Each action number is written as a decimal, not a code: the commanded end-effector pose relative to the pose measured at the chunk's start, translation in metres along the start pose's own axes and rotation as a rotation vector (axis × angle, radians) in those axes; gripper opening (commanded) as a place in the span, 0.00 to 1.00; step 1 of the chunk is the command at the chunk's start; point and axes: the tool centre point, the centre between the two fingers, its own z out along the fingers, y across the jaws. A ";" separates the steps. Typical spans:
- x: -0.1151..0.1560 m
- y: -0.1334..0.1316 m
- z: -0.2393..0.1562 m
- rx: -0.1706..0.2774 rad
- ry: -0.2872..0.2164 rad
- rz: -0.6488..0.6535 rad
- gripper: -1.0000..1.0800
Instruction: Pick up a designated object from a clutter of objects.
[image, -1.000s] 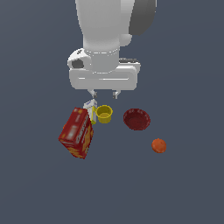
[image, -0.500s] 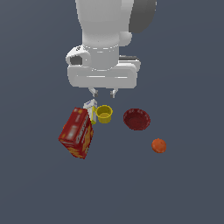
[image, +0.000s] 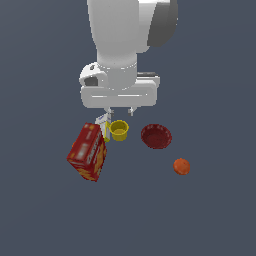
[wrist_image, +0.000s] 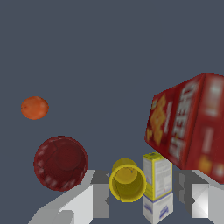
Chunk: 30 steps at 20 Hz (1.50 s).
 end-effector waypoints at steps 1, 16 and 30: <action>0.000 -0.002 0.010 0.009 -0.012 -0.035 0.62; -0.004 -0.026 0.098 0.139 -0.094 -0.352 0.62; -0.018 -0.055 0.175 0.326 -0.107 -0.644 0.62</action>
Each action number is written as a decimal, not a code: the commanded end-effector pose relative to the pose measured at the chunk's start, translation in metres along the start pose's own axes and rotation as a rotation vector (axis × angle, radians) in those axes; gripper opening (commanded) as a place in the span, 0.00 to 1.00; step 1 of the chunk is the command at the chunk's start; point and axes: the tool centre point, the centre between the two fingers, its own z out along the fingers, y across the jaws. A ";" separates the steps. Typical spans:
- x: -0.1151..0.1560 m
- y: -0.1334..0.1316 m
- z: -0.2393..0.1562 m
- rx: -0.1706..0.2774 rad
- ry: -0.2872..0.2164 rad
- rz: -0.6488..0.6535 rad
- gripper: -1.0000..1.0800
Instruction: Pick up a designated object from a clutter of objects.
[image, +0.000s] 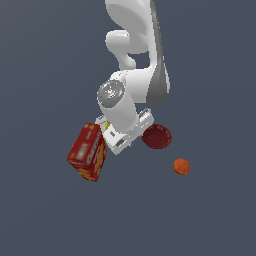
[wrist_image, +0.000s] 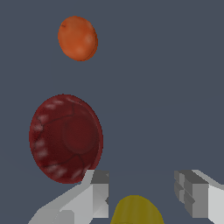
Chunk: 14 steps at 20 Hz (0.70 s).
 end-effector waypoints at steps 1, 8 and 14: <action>0.001 -0.002 0.014 0.032 0.008 -0.054 0.62; 0.004 -0.012 0.049 0.120 0.046 -0.199 0.62; 0.008 -0.022 0.074 0.187 0.095 -0.312 0.62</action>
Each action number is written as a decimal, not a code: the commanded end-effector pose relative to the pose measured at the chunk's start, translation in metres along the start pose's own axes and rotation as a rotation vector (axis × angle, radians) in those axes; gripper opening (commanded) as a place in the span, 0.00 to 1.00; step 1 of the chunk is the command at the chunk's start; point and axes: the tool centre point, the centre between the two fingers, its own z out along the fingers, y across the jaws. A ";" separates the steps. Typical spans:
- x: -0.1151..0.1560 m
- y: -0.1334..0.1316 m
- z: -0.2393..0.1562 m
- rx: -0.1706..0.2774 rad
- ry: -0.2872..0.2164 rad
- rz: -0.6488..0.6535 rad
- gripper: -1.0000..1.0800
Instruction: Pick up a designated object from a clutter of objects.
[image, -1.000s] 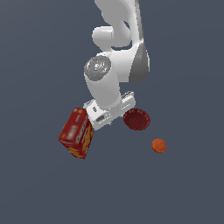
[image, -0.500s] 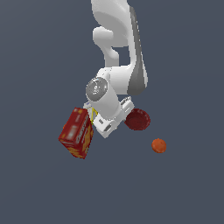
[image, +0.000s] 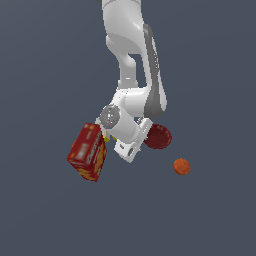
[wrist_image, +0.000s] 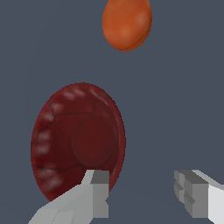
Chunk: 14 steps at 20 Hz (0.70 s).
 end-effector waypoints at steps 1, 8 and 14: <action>0.002 -0.002 0.009 0.023 0.021 -0.045 0.62; 0.006 -0.007 0.026 0.064 0.066 -0.127 0.62; 0.008 -0.009 0.031 0.078 0.085 -0.157 0.62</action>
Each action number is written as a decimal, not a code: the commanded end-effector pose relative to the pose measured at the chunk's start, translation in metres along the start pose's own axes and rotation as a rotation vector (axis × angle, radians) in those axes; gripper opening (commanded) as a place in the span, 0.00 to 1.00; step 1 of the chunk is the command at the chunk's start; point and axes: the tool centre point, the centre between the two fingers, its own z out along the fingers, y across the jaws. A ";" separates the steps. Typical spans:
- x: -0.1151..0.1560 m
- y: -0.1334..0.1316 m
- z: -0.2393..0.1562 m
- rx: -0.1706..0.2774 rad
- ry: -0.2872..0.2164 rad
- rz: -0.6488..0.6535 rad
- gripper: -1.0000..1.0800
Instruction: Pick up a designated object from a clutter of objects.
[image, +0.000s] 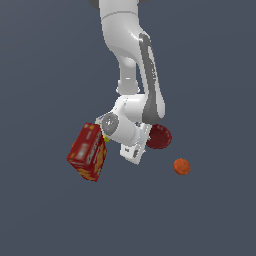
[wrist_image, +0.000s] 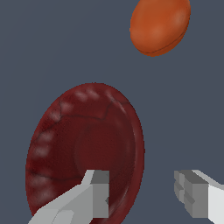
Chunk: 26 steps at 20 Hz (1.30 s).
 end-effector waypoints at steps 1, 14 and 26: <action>0.001 0.000 0.001 0.003 0.005 -0.008 0.62; 0.000 -0.001 0.030 0.003 0.005 -0.008 0.62; 0.000 -0.001 0.031 0.003 0.005 -0.008 0.00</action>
